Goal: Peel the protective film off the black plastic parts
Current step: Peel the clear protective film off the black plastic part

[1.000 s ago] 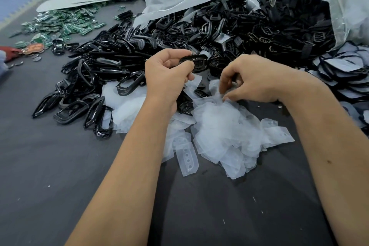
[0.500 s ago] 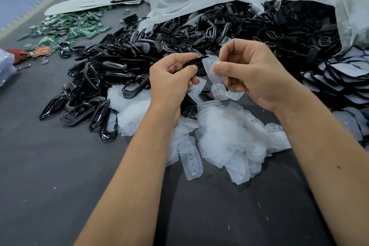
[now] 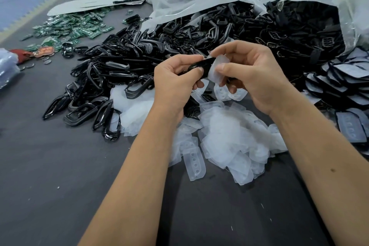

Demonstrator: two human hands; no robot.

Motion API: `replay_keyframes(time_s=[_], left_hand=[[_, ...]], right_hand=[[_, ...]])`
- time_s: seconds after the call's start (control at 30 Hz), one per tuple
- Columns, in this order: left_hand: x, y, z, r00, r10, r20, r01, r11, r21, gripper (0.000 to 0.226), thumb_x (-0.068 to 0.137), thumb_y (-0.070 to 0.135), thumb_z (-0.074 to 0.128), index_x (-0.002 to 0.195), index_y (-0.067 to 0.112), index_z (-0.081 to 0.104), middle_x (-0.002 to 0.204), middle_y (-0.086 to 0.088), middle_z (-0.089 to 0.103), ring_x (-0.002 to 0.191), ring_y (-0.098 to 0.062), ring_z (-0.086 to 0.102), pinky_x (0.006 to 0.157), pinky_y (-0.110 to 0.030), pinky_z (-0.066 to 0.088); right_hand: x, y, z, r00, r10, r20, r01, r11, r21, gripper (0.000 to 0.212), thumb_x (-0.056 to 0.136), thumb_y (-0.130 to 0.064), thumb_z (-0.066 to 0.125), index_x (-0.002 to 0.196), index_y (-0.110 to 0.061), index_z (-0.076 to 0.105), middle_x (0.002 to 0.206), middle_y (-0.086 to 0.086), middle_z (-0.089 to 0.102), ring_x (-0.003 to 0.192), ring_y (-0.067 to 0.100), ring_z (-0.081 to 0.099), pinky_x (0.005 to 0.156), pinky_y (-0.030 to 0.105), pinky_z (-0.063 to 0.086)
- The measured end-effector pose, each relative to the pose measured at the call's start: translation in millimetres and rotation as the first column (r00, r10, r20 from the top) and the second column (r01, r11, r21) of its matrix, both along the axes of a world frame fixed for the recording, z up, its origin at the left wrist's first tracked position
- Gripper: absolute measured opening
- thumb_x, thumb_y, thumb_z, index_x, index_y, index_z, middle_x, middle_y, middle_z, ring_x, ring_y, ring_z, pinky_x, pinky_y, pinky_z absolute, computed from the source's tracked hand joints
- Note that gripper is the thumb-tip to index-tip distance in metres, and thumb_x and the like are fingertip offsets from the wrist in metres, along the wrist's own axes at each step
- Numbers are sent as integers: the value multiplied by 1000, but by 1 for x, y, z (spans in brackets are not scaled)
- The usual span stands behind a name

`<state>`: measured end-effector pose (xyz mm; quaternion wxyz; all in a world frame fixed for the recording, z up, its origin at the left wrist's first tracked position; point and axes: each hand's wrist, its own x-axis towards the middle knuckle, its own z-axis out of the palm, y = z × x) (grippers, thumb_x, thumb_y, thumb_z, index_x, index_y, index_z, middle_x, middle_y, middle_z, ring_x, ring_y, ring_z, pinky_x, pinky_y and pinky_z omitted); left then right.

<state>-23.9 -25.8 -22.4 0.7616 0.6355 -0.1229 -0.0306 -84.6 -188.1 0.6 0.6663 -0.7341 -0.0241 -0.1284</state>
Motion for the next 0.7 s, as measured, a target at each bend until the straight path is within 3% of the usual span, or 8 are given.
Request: replay_keyframes(time_s=[0.13,0.33,0.47,0.57,0.7], left_hand=[[0,0,0,1000,4,1,-4,1000,-6,25,86,-13,67,95,8,76,72,-3,73,51,-10,57,52,-17,46],[-2,0,2,999,-17,-49,16,1000,-20,24,87,-9,70,100,9,78,77,-6,75,55,-12,61,54,-17,48],[-3,0,7,990,-49,-129,38,995,-87,26,92,-3,56,100,5,80,90,-15,76,71,-20,68,60,-22,54],[-6,-1,10,984,-91,-155,68,987,-148,31,94,8,49,99,4,80,91,-14,76,72,-19,70,62,-24,56],[-7,0,11,981,-110,-158,83,983,-163,36,94,16,47,102,3,79,108,-22,75,79,-22,70,67,-27,57]], right_hand=[[1,2,-1,996,-82,24,81,996,34,12,91,-3,75,92,-15,75,84,9,78,68,21,68,56,29,51],[4,7,-2,995,-84,46,82,996,37,5,86,-6,82,89,-8,78,77,10,77,65,18,70,59,26,57],[4,10,-1,993,-108,57,105,993,63,11,84,-4,84,90,-5,75,75,11,77,61,19,71,56,25,56],[4,10,0,997,-59,57,49,985,166,8,87,-3,80,90,-3,73,78,13,77,62,21,72,55,26,56],[6,9,-3,981,-179,78,180,984,-10,7,86,-9,84,86,-8,77,75,11,76,60,18,69,50,25,53]])
